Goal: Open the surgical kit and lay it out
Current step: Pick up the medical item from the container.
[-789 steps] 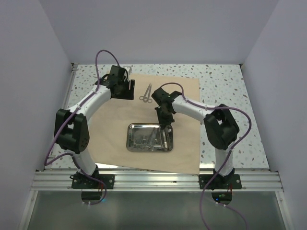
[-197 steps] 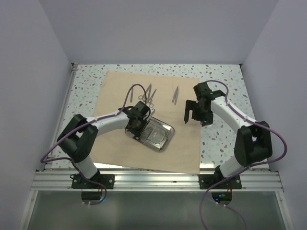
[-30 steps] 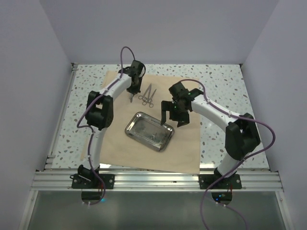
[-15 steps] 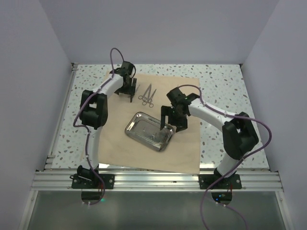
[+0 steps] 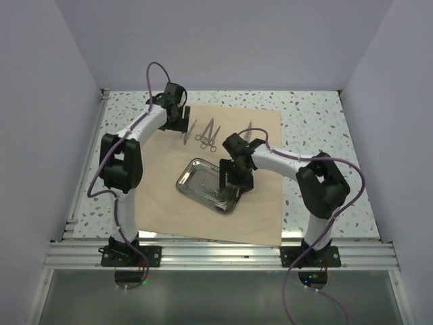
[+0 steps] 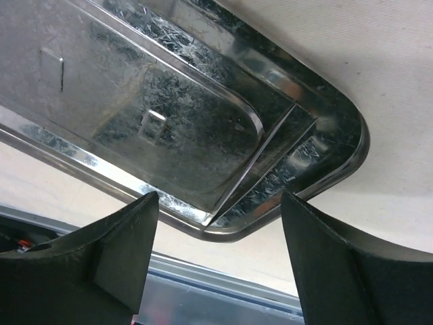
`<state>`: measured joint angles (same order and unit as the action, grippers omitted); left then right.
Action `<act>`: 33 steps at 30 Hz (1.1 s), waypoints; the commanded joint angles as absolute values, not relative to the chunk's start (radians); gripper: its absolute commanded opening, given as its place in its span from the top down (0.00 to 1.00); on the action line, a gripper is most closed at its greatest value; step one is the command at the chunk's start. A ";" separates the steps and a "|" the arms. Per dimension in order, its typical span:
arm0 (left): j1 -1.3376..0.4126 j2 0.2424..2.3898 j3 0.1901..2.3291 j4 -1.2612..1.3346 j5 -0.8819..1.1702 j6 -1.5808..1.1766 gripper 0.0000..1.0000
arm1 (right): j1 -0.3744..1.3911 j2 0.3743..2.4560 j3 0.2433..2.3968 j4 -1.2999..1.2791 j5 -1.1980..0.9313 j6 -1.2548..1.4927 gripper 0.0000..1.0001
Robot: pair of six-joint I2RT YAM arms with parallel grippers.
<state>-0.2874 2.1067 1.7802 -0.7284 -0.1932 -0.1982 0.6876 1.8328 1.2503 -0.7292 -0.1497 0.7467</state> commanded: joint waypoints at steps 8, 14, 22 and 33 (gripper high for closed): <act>-0.281 2.008 1.749 -0.696 -0.173 -0.206 0.23 | 0.718 1.870 1.279 -0.736 -0.058 0.772 0.41; -0.275 1.990 1.732 -0.689 -0.160 -0.206 0.24 | 0.742 1.925 1.247 -0.732 0.015 0.750 0.58; -0.270 1.968 1.712 -0.696 -0.147 -0.212 0.25 | 0.767 1.957 1.276 -0.768 0.078 0.730 0.98; -0.299 1.715 1.447 -0.767 -0.111 -0.262 0.28 | 0.755 1.910 1.543 -0.936 0.204 0.654 1.00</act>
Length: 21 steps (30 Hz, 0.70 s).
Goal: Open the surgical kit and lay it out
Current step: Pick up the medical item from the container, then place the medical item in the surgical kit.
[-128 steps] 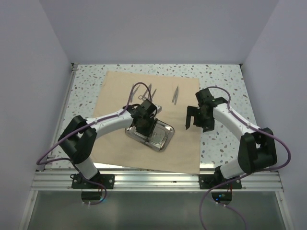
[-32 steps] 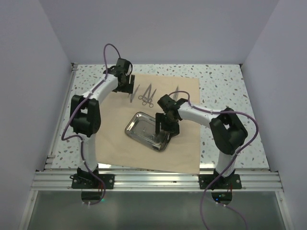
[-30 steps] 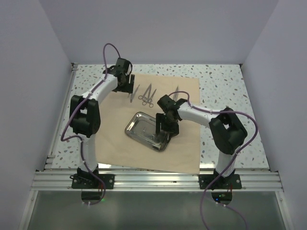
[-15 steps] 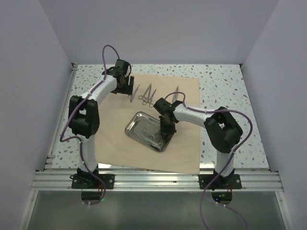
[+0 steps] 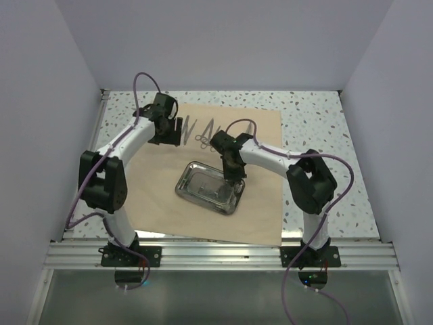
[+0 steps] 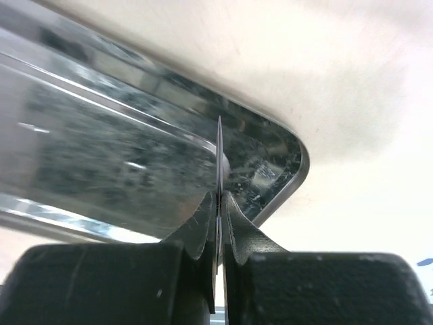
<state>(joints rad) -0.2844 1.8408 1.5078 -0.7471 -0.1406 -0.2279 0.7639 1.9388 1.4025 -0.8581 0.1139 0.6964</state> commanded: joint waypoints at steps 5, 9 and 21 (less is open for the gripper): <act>-0.348 1.628 1.338 -0.761 -0.042 -0.284 0.28 | 0.689 1.922 1.748 -1.025 0.255 0.606 1.00; -0.411 1.608 1.264 -0.724 0.035 -0.282 0.29 | 0.573 1.973 1.905 -1.034 0.264 0.555 1.00; -0.460 1.649 1.101 -0.644 -0.044 -0.316 0.36 | 0.387 2.328 2.304 -1.006 0.351 0.469 1.00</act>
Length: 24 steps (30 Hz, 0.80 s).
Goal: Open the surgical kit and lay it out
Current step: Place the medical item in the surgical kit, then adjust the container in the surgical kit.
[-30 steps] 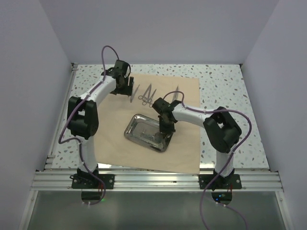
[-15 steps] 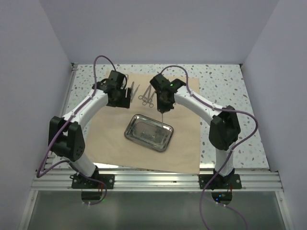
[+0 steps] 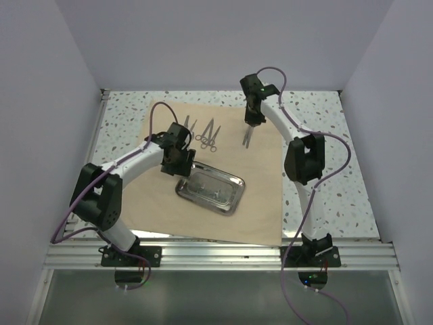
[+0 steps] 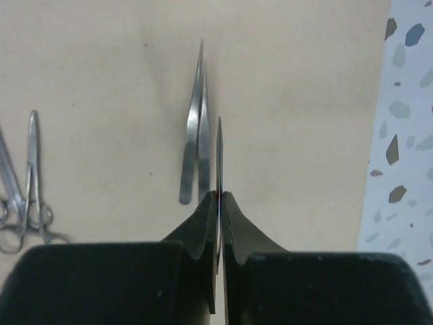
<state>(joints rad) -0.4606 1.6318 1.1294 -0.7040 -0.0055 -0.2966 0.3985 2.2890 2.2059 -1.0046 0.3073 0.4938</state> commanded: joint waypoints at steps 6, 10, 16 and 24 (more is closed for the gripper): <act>-0.460 1.677 1.025 -0.591 -0.023 -0.330 0.43 | 0.344 2.408 2.371 -0.957 0.371 0.477 1.00; -0.460 1.678 0.993 -0.575 -0.021 -0.342 0.51 | 0.330 2.439 2.405 -0.928 0.361 0.480 1.00; -0.460 1.678 0.963 -0.572 -0.020 -0.348 0.69 | 0.328 2.483 2.438 -0.897 0.310 0.495 1.00; -0.460 1.634 0.934 -0.594 -0.008 -0.376 0.91 | 0.328 2.494 2.329 -0.864 0.262 0.526 1.00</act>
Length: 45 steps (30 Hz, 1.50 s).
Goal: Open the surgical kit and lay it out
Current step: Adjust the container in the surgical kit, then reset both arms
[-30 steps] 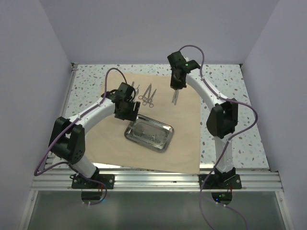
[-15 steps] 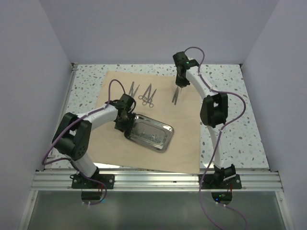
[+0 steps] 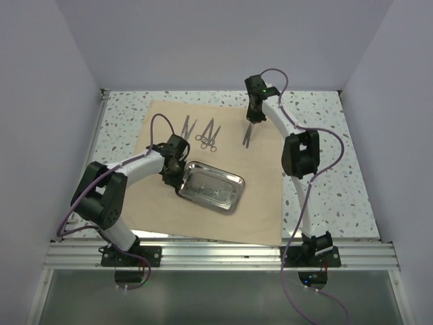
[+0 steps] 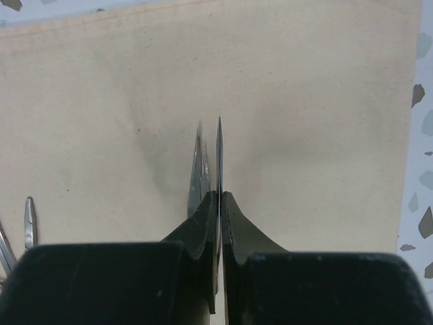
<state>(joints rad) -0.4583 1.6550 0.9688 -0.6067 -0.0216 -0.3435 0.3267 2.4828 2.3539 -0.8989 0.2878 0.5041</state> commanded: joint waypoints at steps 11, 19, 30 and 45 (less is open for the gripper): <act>-0.474 1.499 0.850 -0.646 -0.023 -0.440 0.94 | 0.328 2.462 2.283 -0.873 0.284 0.506 0.02; -0.477 1.448 0.926 -0.730 -0.058 -0.462 0.46 | 0.328 2.226 2.146 -0.897 0.341 0.523 0.02; -0.476 1.253 1.221 -0.788 -0.149 -0.457 0.00 | 0.330 1.631 1.554 -0.713 0.029 0.531 0.02; -0.434 1.166 1.299 -0.572 -0.389 -0.391 0.00 | 0.382 0.910 1.187 -0.716 0.069 0.408 0.02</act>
<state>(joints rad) -0.4389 1.1671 1.2453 -0.6609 -0.2729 -0.4286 0.3840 1.0016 1.2259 -0.7341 0.0250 0.4477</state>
